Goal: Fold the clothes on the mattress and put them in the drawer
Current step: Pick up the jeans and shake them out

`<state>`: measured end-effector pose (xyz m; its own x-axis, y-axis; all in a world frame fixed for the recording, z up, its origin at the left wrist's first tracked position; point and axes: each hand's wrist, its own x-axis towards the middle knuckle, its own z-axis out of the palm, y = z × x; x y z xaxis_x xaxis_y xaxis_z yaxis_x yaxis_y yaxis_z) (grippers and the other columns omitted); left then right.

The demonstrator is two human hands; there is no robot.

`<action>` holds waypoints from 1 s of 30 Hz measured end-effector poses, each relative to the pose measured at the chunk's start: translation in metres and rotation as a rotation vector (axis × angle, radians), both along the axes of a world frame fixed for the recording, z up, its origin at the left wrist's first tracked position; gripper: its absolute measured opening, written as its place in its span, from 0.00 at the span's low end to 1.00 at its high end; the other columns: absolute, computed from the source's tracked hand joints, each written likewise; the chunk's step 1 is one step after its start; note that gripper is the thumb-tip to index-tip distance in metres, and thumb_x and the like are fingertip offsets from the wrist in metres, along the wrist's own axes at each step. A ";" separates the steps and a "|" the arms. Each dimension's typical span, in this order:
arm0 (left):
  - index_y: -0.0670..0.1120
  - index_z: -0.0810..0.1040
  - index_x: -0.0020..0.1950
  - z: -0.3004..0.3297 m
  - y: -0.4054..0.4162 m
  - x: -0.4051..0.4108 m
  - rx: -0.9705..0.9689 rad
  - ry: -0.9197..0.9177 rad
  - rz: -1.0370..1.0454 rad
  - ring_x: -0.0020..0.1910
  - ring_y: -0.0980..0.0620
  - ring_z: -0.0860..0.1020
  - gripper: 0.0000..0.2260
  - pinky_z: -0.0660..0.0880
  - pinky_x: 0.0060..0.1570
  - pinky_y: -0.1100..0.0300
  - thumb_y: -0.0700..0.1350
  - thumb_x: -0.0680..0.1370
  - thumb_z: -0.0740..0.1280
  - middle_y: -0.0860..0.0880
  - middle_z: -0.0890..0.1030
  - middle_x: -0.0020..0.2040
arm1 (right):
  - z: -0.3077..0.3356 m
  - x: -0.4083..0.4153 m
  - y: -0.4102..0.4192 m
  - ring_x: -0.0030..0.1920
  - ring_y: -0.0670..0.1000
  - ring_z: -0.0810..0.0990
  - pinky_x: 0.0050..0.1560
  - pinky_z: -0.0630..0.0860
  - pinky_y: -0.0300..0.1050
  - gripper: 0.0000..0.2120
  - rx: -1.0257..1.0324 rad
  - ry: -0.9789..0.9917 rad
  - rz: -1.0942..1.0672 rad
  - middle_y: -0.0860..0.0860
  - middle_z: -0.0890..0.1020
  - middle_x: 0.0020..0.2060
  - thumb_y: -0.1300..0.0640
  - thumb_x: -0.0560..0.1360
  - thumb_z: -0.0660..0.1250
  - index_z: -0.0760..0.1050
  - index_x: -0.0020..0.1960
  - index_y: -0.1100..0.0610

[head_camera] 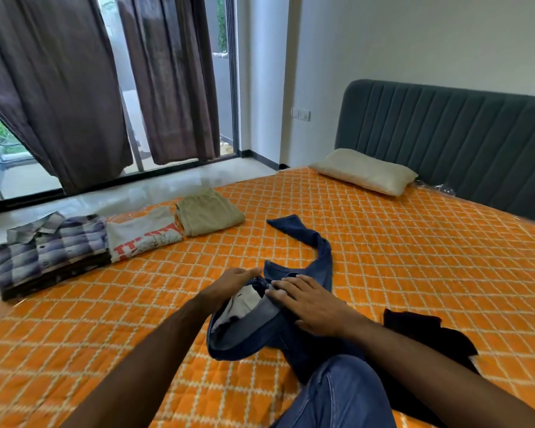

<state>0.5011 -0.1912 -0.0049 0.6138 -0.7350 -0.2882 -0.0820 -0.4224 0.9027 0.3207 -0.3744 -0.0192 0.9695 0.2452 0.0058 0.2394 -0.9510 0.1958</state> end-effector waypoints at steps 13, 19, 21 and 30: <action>0.47 0.81 0.53 -0.007 0.008 0.013 -0.017 -0.347 -0.166 0.50 0.43 0.81 0.10 0.75 0.55 0.40 0.52 0.81 0.66 0.44 0.83 0.50 | 0.031 0.034 0.009 0.45 0.49 0.79 0.47 0.74 0.49 0.10 0.643 0.061 -0.023 0.48 0.82 0.47 0.52 0.85 0.59 0.78 0.57 0.53; 0.48 0.84 0.54 0.033 -0.008 0.002 -0.146 -0.533 -0.185 0.50 0.55 0.82 0.06 0.79 0.52 0.51 0.45 0.81 0.69 0.53 0.85 0.50 | 0.091 0.053 -0.001 0.39 0.44 0.77 0.42 0.75 0.48 0.12 0.598 0.143 -0.079 0.48 0.83 0.43 0.48 0.83 0.64 0.81 0.52 0.54; 0.47 0.84 0.55 0.042 -0.010 -0.004 -0.173 -0.474 -0.228 0.50 0.55 0.82 0.07 0.79 0.50 0.55 0.43 0.82 0.66 0.52 0.85 0.51 | 0.092 0.054 -0.005 0.40 0.44 0.78 0.42 0.77 0.52 0.11 0.590 -0.059 -0.117 0.47 0.84 0.43 0.46 0.82 0.65 0.81 0.52 0.52; 0.41 0.84 0.55 0.052 -0.003 -0.019 -0.212 -0.153 -0.156 0.51 0.42 0.83 0.14 0.78 0.54 0.47 0.46 0.85 0.62 0.44 0.86 0.51 | 0.063 0.047 0.001 0.38 0.45 0.79 0.38 0.77 0.55 0.14 0.758 -0.311 -0.122 0.45 0.81 0.38 0.42 0.77 0.70 0.73 0.45 0.51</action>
<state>0.4823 -0.1938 0.0469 0.5129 -0.8579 -0.0313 -0.2725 -0.1973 0.9417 0.3673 -0.3735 0.0438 0.9160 -0.0397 0.3993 0.1666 -0.8677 -0.4684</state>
